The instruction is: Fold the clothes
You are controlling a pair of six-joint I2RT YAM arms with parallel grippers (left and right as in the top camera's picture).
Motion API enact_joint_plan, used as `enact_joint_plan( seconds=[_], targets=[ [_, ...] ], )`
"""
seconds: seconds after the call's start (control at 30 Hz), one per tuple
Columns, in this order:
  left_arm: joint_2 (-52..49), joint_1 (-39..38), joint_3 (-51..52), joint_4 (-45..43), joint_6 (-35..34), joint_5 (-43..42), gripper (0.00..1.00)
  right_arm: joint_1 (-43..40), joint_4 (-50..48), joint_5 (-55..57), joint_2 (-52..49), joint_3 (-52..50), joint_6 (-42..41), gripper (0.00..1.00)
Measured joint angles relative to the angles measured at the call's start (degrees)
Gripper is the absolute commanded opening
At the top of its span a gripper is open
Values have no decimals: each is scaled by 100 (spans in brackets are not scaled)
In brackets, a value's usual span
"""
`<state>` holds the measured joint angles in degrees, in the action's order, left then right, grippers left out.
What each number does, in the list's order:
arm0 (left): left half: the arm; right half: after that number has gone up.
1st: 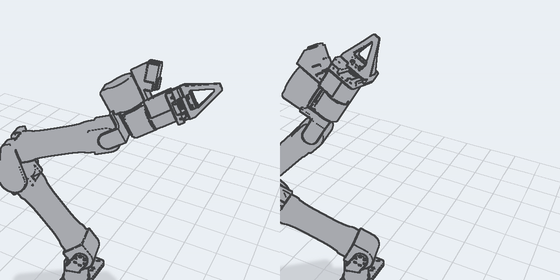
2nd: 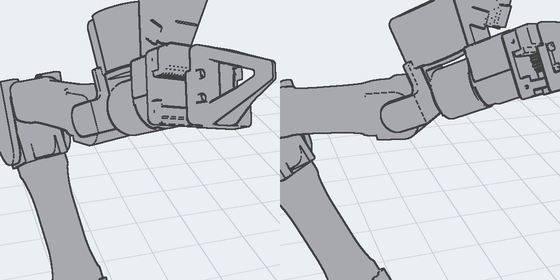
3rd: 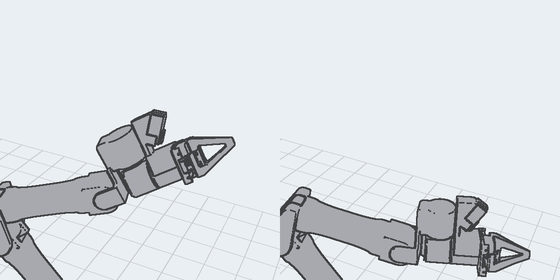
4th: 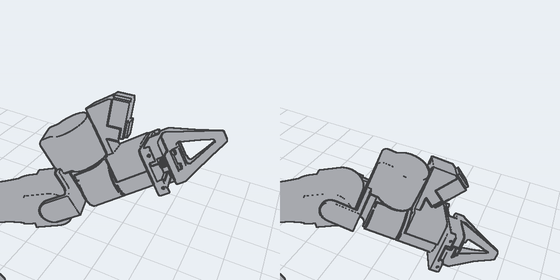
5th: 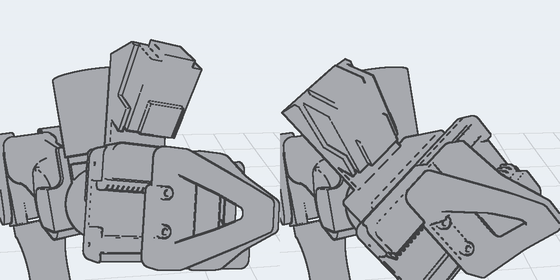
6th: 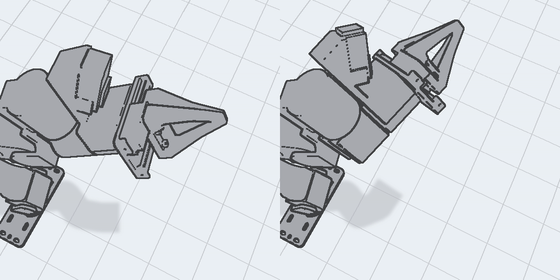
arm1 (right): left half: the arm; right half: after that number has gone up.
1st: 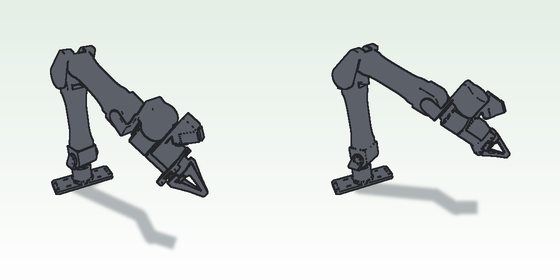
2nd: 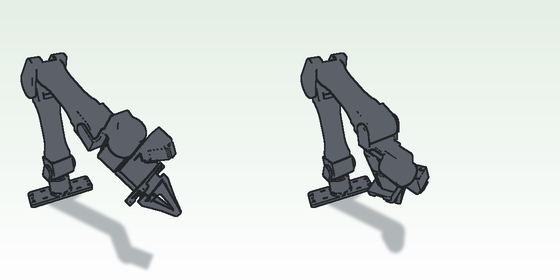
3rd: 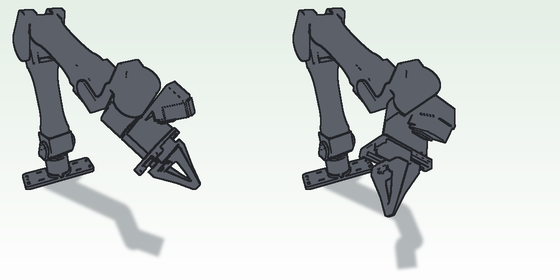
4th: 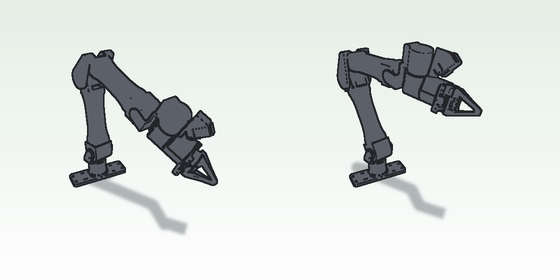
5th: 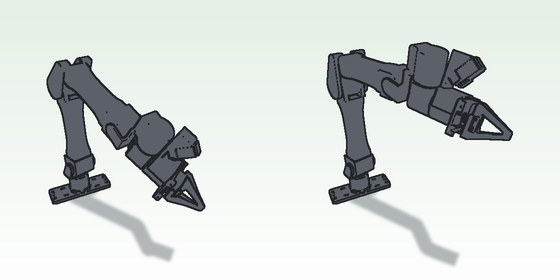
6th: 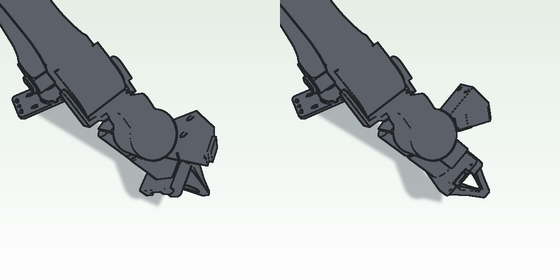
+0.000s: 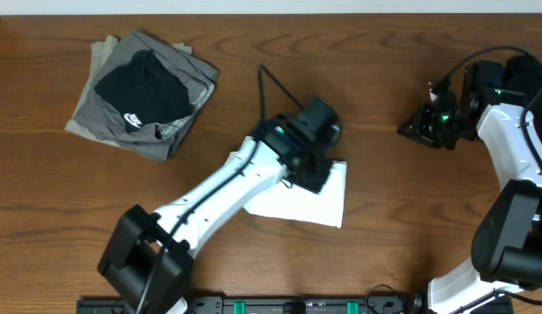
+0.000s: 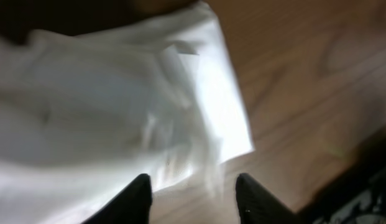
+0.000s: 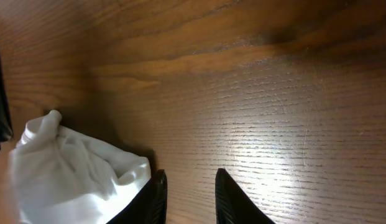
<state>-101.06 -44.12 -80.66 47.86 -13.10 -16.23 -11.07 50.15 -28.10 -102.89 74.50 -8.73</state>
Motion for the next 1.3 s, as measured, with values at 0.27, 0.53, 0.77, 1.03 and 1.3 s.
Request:
enact_joint_plan(
  seconds=[0.27,0.53,0.77,1.03,1.3],
  targets=[
    [164,-83,-37,721,-125,470,62,33,72,-4,0,0,52,29],
    [911,1038,-251,1209,-192,1292,66,662,-55,-837,2,0,1084,27],
    [966,2295,-284,1373,-192,1300,66,2031,-560,-1432,2,0,1829,31],
    [1121,2752,-284,1410,-192,1187,67,3244,-1121,-667,0,0,1672,37],
    [1624,2761,-284,1405,-192,1169,67,3560,-1147,-367,-267,0,1580,31]
  ],
)
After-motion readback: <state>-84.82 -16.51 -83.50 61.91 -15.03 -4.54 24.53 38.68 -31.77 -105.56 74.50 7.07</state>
